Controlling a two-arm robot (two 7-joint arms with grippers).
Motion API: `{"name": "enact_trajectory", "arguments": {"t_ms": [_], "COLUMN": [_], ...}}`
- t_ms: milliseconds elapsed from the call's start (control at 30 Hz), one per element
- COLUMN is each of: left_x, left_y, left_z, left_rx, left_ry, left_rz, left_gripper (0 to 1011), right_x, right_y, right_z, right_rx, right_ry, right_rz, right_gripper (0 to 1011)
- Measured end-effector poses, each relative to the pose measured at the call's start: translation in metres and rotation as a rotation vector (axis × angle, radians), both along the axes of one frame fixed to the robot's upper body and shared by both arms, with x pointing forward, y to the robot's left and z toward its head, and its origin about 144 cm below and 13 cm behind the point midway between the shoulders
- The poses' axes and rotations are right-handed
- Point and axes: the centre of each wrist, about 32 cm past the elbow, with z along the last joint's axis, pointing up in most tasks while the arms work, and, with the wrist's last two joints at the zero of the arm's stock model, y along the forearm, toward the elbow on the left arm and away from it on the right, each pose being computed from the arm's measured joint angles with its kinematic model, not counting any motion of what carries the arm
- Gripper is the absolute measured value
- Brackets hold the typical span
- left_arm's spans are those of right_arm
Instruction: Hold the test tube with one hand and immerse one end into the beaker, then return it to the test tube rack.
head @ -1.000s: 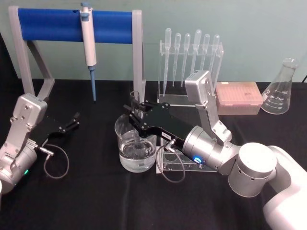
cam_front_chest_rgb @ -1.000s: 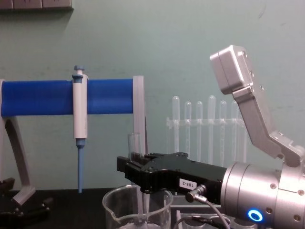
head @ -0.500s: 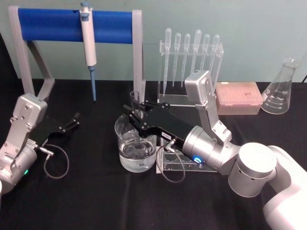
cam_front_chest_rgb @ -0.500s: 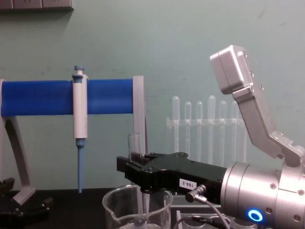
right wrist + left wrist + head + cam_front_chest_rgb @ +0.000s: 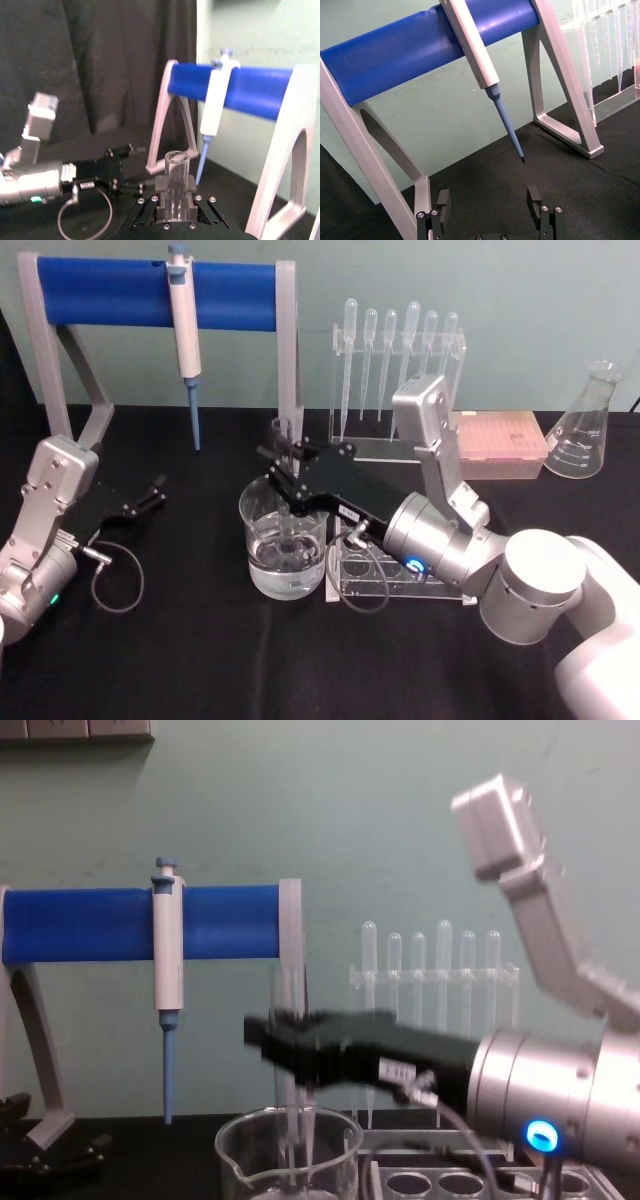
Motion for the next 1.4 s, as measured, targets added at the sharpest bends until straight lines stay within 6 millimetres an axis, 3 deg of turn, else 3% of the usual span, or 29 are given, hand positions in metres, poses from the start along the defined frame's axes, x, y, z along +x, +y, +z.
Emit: {"name": "enact_trajectory", "arguments": {"t_ms": [433, 700, 900, 1033, 1400], "left_x": [0.000, 0.000, 0.000, 0.000, 0.000], "left_y": [0.000, 0.000, 0.000, 0.000, 0.000], "left_z": [0.000, 0.000, 0.000, 0.000, 0.000], "left_rx": [0.000, 0.000, 0.000, 0.000, 0.000], "left_ry": [0.000, 0.000, 0.000, 0.000, 0.000], "left_rz": [0.000, 0.000, 0.000, 0.000, 0.000], "left_gripper": [1000, 1000, 1000, 1000, 1000], "right_x": [-0.015, -0.038, -0.051, -0.055, -0.050], "right_y": [-0.015, -0.044, -0.065, -0.074, -0.076], "right_z": [0.074, 0.096, 0.090, 0.074, 0.036], "right_rx": [0.054, 0.016, -0.019, -0.043, -0.049], "right_ry": [-0.138, -0.165, -0.141, -0.104, -0.066], "right_rz": [0.017, -0.054, -0.114, -0.147, -0.176], "right_gripper": [230, 230, 230, 229, 230]}}
